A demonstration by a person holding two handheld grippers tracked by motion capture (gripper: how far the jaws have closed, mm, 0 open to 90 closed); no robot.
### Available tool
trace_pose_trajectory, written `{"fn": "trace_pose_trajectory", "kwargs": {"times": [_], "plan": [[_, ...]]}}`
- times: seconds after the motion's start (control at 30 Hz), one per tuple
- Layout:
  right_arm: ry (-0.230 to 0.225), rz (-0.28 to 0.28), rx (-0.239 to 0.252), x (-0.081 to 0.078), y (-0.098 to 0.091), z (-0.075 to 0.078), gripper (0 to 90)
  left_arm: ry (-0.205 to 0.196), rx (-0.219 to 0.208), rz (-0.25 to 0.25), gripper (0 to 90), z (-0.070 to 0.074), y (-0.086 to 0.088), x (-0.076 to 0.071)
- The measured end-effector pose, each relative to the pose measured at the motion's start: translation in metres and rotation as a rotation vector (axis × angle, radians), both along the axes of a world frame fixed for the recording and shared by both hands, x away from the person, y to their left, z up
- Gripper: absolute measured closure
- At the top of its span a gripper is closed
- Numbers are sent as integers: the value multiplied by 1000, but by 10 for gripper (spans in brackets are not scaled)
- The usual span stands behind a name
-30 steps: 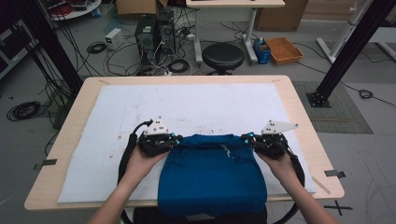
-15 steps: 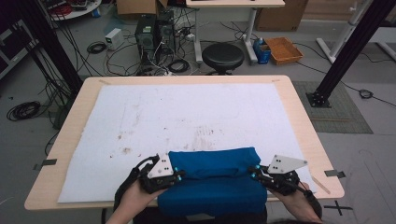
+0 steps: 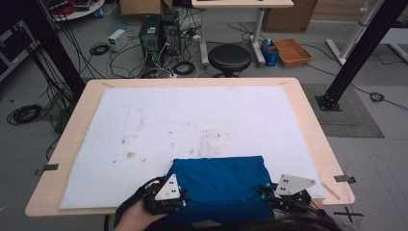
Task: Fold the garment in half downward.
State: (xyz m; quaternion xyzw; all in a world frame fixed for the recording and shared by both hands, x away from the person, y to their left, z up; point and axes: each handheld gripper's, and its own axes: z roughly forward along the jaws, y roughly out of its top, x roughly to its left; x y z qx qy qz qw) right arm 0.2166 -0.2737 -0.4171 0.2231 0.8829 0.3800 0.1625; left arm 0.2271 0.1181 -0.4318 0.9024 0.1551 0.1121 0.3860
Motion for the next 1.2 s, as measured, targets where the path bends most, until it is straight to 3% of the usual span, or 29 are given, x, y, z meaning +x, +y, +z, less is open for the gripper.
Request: {"fn": "trace_pose_trajectory", "kwargs": {"times": [0.1, 0.17, 0.27, 0.33, 0.43, 0.53, 0.63, 0.73, 0.77, 0.83, 0.9, 1.03, 1.2], "plan": [[-5, -51, 40, 14, -4, 6, 709, -21, -59, 81, 637, 8, 7, 15], [9, -113, 85, 30, -7, 9, 663, -26, -128, 164, 622, 13, 11, 30], [43, -208, 154, 58, -9, 11, 640, -28, -167, 280, 605, 16, 18, 56], [56, -265, 172, 76, -9, 8, 601, 7, -176, 335, 596, 13, 21, 74], [139, -335, 200, 100, -9, -1, 564, 95, -168, 401, 578, 3, 23, 93], [211, -369, 184, 115, -9, -14, 557, 155, -129, 409, 563, -5, 23, 99], [280, -371, 172, 119, -10, -25, 602, 182, -109, 419, 569, -11, 22, 96], [283, -350, 173, 118, -14, -28, 731, 178, -144, 431, 612, -14, 27, 94], [303, -332, 182, 117, -14, -28, 777, 181, -151, 430, 647, -14, 28, 93], [278, -315, 172, 114, -13, -29, 814, 190, -161, 401, 771, -15, 29, 91], [260, -305, 157, 112, -12, -27, 832, 156, -143, 379, 824, -14, 26, 88], [232, -307, 164, 115, -11, -23, 836, 162, -149, 379, 841, -12, 28, 93], [210, -314, 161, 130, -8, -18, 836, 114, -127, 379, 843, -2, 29, 112]]}}
